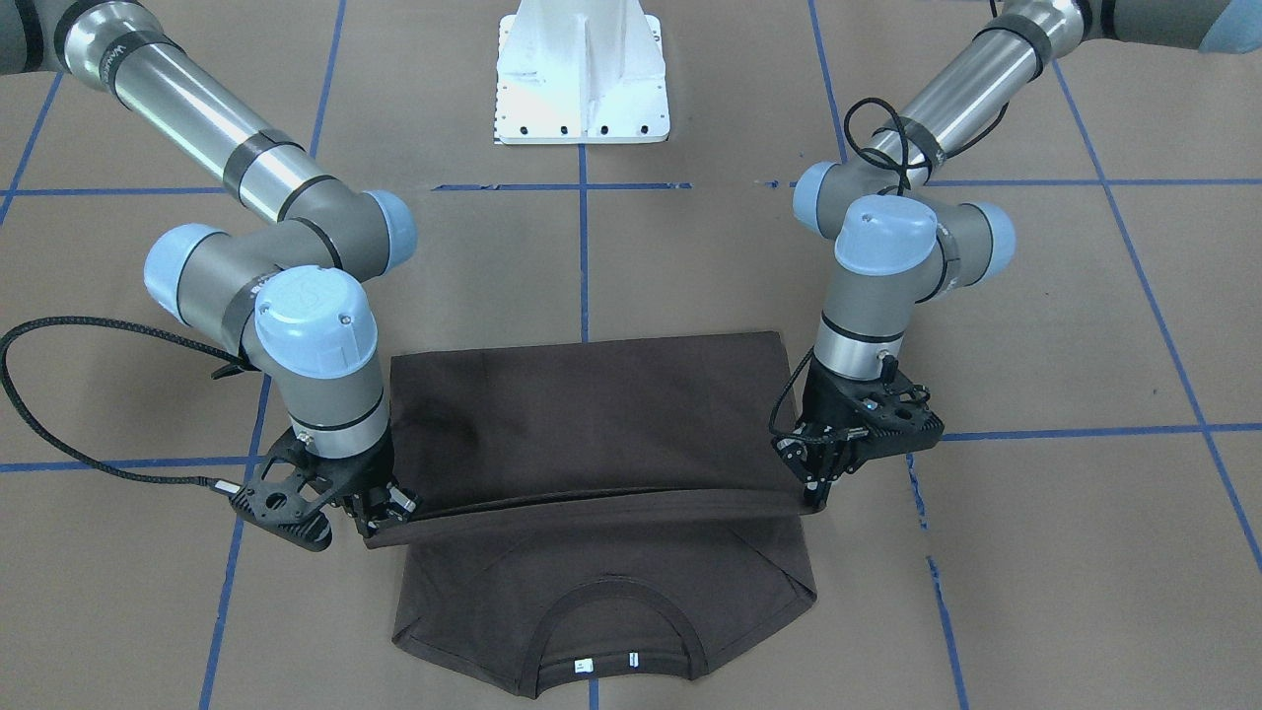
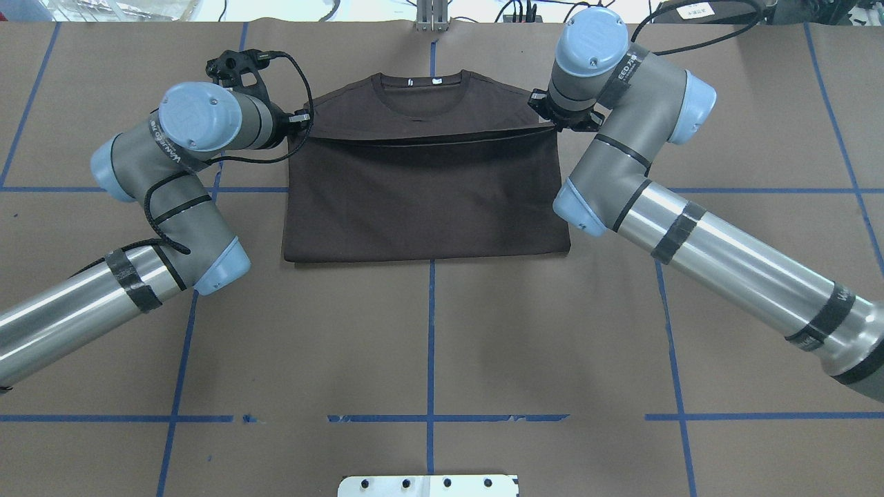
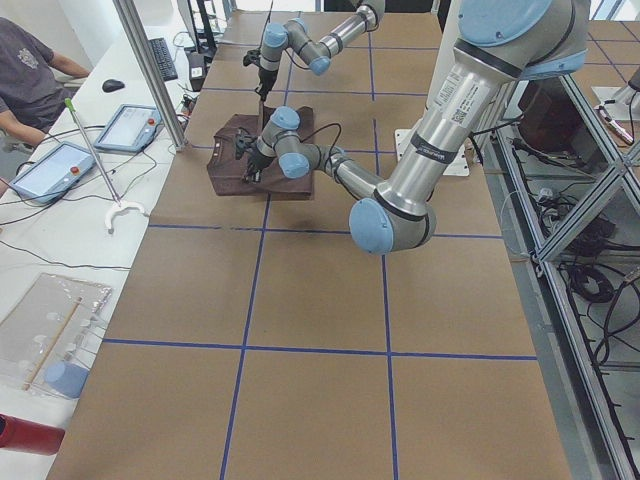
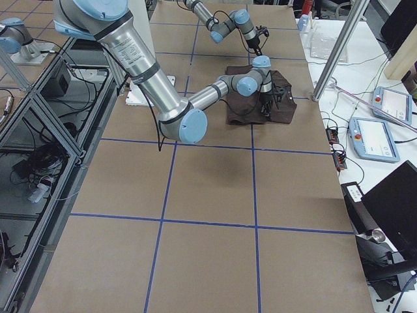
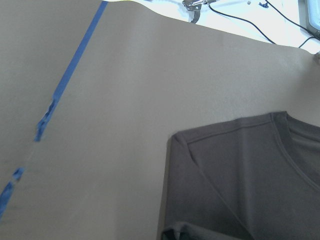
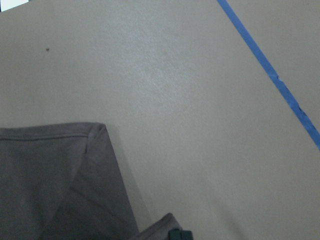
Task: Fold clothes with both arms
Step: 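Lift the hem with both grippers and fold it toward the collar, then release the hem and raise both grippers off the folded shirt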
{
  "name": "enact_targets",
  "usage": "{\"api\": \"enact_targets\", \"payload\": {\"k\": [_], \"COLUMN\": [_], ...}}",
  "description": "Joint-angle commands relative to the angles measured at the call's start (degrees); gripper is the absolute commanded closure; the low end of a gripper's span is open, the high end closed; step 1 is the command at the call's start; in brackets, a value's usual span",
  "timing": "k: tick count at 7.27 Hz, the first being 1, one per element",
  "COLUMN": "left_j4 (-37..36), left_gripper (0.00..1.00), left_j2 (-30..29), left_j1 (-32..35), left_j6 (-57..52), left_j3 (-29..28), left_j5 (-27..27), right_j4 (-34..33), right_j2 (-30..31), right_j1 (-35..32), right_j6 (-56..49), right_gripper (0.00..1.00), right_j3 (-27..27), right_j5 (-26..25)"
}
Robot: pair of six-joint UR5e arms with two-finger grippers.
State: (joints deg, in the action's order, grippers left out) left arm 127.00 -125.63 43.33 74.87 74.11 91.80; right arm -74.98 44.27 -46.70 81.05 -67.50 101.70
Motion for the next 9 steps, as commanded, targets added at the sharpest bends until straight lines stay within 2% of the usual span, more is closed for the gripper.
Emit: {"api": "enact_targets", "payload": {"k": [1,2,3,4,5,6,7,8,9], "left_j4": [3.16,3.25,3.25,3.34,5.6,10.84,13.59,13.8,13.62], "left_gripper": [1.0,0.96,0.84,0.63,0.47,0.36,0.35,0.34,0.34], "left_j2": [-0.84,-0.85,-0.93,-0.93,-0.32,1.25,2.13,2.14,3.19], "left_j1": [0.53,0.62,0.62,0.62,0.7,0.88,0.88,0.79,0.36], "left_j6": [-0.16,-0.16,-0.16,-0.07,-0.07,0.1,0.45,1.67,4.29], "left_j3": [-3.18,-3.88,-4.41,-4.76,-4.77,-4.5,-3.54,-2.75,0.21], "left_j5": [-0.13,-0.13,-0.13,-0.04,0.05,0.22,0.31,0.31,0.48], "right_j4": [1.86,1.86,1.86,2.82,3.52,3.88,4.06,4.14,4.23], "right_j2": [-4.01,-4.02,-4.1,-4.11,-4.37,-4.46,-4.54,-2.89,4.78], "right_j1": [-1.02,-1.02,-1.29,-1.29,-1.29,-1.29,-1.55,-1.81,-0.86], "right_j6": [-0.27,-0.62,-0.89,-1.06,-0.89,-0.8,-0.11,0.68,2.26], "right_gripper": [1.0,1.0,1.0,1.0,0.57,0.43,0.42,0.41,0.35], "right_j3": [5.79,6.23,6.24,6.24,6.24,6.15,4.93,2.48,-5.63], "right_j5": [0.08,0.08,-0.01,-0.18,-0.18,-0.1,0.25,4.96,7.18]}}
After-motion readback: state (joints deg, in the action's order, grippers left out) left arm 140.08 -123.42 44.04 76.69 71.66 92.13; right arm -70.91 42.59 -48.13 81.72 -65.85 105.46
